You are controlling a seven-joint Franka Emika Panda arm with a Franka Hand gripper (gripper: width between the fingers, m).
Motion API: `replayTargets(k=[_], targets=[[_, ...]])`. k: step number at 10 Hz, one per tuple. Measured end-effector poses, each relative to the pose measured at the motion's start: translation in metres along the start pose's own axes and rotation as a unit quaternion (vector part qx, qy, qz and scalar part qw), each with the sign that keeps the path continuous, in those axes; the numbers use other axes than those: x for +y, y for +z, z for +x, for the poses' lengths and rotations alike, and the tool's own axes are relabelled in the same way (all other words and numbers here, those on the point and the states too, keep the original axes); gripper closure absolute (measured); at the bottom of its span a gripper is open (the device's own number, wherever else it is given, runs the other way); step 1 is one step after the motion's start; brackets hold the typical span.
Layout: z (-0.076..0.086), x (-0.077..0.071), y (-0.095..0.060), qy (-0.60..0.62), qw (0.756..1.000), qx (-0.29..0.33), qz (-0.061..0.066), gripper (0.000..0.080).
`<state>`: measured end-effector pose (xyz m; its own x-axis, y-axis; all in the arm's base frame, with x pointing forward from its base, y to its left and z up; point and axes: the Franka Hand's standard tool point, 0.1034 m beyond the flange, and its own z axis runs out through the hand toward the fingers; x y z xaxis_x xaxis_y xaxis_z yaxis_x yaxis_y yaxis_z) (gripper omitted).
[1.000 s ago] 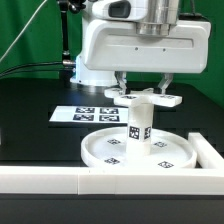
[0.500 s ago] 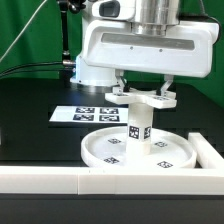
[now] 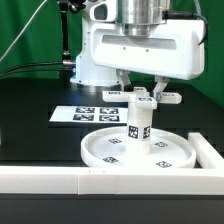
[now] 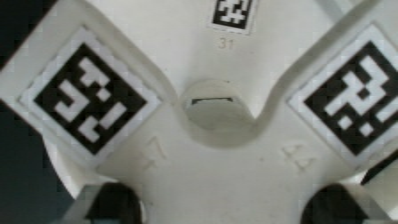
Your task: Assemble round table
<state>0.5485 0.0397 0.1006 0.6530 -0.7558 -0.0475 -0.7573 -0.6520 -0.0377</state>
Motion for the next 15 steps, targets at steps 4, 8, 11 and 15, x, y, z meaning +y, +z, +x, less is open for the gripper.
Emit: replayTargets(k=[4, 8, 11, 15], targets=[[0.001, -0.001, 0.0, 0.205, 0.978, -0.004, 0.026, 0.036], [0.002, -0.003, 0.0, 0.334, 0.942, -0.007, 0.038, 0.036], [0.001, -0.003, 0.0, 0.338, 0.941, -0.008, 0.036, 0.0203], [-0.006, -0.009, -0.03, 0.307, 0.951, -0.03, 0.037, 0.015]])
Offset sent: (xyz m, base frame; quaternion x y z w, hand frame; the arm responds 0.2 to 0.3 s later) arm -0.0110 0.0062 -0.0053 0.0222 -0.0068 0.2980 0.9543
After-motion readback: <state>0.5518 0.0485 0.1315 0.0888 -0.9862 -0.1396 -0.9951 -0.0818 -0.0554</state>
